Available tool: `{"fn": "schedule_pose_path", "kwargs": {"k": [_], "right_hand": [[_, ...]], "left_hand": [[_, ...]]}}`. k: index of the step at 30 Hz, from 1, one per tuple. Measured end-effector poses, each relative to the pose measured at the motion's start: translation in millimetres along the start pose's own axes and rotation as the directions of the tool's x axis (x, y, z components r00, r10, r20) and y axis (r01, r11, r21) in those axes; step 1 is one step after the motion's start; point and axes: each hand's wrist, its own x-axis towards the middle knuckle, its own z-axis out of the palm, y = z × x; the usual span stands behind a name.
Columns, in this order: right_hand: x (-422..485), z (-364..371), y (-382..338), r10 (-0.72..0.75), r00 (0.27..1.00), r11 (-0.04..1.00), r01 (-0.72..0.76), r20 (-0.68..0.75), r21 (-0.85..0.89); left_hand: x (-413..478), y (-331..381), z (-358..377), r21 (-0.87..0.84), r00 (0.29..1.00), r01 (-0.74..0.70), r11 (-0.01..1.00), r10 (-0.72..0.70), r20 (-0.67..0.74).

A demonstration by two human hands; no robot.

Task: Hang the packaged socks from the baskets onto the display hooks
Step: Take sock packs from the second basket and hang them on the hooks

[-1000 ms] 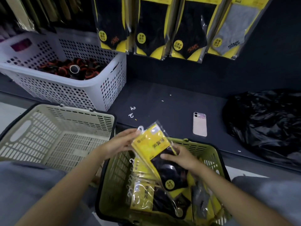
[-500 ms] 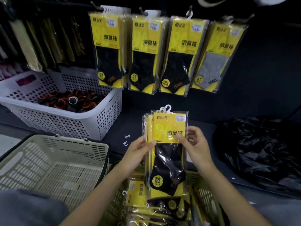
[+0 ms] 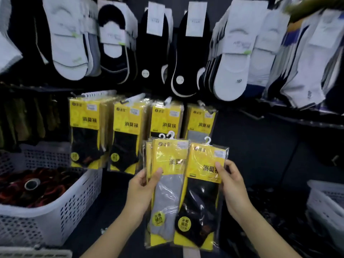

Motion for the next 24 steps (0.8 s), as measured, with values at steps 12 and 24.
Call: {"fn": "schedule_pose_path", "kwargs": {"k": [12,24], "right_hand": [[89,1,-59,-0.210,0.976,0.962,0.197,-0.054,-0.190],[137,14,-23,0.077,0.902,0.985,-0.134,-0.425,-0.106]], "left_hand": [[57,57,-2,-0.026,0.983,-0.133,0.991,0.129,-0.127],[50,50,10,0.006,0.990,-0.076,0.997,0.076,-0.122]]}}
